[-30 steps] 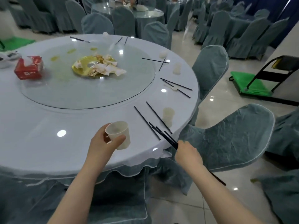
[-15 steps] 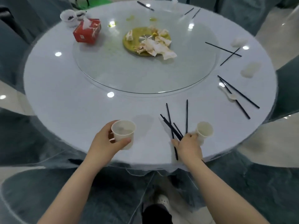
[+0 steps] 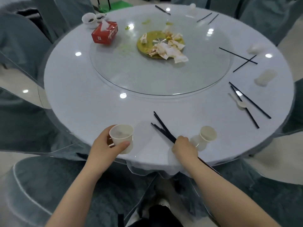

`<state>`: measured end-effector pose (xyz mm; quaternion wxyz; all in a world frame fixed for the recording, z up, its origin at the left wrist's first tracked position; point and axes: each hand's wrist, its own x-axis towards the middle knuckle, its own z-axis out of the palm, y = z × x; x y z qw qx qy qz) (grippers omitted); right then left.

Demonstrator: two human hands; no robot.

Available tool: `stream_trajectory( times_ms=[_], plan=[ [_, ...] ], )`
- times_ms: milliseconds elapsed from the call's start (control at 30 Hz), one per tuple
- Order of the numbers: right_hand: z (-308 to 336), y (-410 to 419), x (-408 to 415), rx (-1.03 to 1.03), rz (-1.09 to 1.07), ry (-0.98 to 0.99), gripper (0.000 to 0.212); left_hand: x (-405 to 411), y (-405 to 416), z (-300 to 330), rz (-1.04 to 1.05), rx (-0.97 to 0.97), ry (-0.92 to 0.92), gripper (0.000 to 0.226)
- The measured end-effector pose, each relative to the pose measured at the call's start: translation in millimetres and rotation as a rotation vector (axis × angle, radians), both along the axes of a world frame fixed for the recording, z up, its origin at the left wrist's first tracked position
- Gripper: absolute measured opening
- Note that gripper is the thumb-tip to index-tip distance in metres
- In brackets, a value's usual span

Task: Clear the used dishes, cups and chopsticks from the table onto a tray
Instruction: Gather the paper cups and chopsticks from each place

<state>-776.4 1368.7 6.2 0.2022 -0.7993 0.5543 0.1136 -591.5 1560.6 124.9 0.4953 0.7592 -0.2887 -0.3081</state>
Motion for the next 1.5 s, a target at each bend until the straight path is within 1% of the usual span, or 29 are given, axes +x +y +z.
stream_trajectory(
  times_ms=[67, 133, 267, 433, 567, 767, 933, 1067, 1200, 1300, 1400, 1500],
  plan=[
    [5.8, 3.7, -2.6, 0.038, 0.039, 0.017, 0.008, 0.0, 9.1, 0.9, 0.006, -0.016, 0.022, 0.044],
    [10.9, 8.6, -7.3, 0.067, 0.054, 0.024, 0.004, 0.2, 16.7, 0.3, 0.005, -0.03, 0.029, 0.044],
    [23.2, 27.4, -24.6, 0.034, 0.025, -0.065, 0.011, -0.9, 24.9, -2.6, -0.02, -0.059, 0.058, 0.043],
    [52.2, 32.0, -61.3, -0.067, -0.104, -0.211, 0.012, -19.3, -5.4, -3.7, -0.099, -0.089, 0.097, 0.046],
    [72.0, 19.6, -104.2, -0.106, -0.234, -0.256, 0.011, -54.6, -38.1, -3.4, -0.219, -0.1, 0.116, 0.049],
    [76.8, -27.9, -150.0, -0.162, -0.4, -0.319, 0.021, -93.0, -99.8, -5.9, -0.36, -0.146, 0.183, 0.049],
    [69.3, -81.0, -178.0, -0.145, -0.409, -0.308, 0.021, -130.5, -160.8, -20.3, -0.435, -0.134, 0.209, 0.058],
    [59.8, -117.7, -196.1, -0.091, -0.4, -0.297, 0.021, -154.6, -199.9, -43.2, -0.474, -0.038, 0.134, 0.06],
    [52.7, -153.6, -206.6, -0.07, -0.384, -0.309, 0.019, -164.2, -219.6, -68.2, -0.525, 0.092, 0.05, 0.058],
    [44.8, -173.6, -211.8, -0.066, -0.373, -0.329, 0.02, -169.3, -224.5, -82.1, -0.522, 0.136, 0.072, 0.057],
    [37.7, -186.9, -215.4, -0.087, -0.392, -0.34, 0.026, -171.5, -231.5, -89.2, -0.455, 0.113, 0.128, 0.058],
    [31.8, -203.2, -222.7, -0.134, -0.388, -0.295, 0.031, -175.8, -243.5, -92.8, -0.397, 0.091, 0.132, 0.064]
  ],
)
